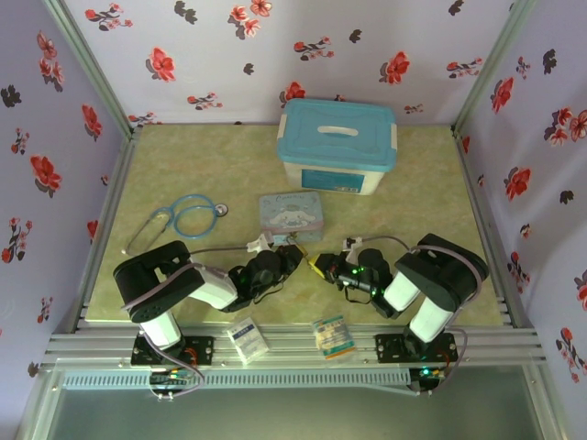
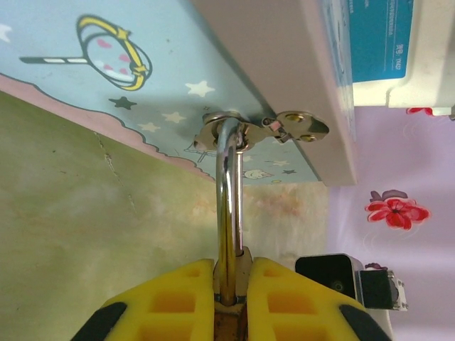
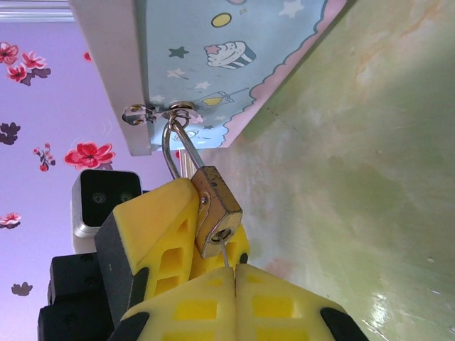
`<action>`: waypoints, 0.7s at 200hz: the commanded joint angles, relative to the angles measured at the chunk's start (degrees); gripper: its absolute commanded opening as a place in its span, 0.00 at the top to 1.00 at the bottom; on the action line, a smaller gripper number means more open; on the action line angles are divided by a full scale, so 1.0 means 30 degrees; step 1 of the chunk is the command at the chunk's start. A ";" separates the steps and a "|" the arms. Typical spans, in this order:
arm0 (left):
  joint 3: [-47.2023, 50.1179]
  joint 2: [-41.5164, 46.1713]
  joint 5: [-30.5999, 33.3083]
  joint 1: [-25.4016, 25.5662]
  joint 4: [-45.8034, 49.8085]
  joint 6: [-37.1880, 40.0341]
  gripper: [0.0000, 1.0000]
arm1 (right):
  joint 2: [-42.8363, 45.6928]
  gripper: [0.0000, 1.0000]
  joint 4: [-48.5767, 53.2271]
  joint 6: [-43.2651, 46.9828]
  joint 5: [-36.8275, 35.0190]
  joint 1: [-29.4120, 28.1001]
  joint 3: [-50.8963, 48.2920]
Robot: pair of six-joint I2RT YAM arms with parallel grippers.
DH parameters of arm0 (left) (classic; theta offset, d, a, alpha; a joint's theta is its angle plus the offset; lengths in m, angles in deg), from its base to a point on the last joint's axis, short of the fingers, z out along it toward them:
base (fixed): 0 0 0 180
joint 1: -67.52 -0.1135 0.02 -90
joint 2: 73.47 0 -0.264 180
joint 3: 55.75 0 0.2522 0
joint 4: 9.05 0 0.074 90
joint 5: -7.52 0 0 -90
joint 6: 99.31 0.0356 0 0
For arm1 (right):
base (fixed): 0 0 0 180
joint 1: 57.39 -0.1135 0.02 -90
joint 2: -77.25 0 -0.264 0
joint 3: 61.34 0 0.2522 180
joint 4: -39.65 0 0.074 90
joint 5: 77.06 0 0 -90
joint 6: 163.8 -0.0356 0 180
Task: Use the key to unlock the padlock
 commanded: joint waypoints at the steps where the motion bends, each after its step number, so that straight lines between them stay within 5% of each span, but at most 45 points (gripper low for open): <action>1: 0.0012 0.0446 0.0106 0.0325 -0.1857 -0.0022 1.00 | 0.0442 1.00 -0.0535 0.0087 -0.0138 0.0166 0.0055; 90: -0.0655 0.0063 -0.0319 0.1173 -0.3279 -0.0800 1.00 | 0.0952 1.00 -0.0545 0.0193 0.0635 0.1248 0.0747; 140: -0.0641 -0.0080 -0.0473 0.1233 -0.4191 -0.1006 1.00 | -0.0028 1.00 -0.0515 -0.0818 0.4355 0.3054 0.1669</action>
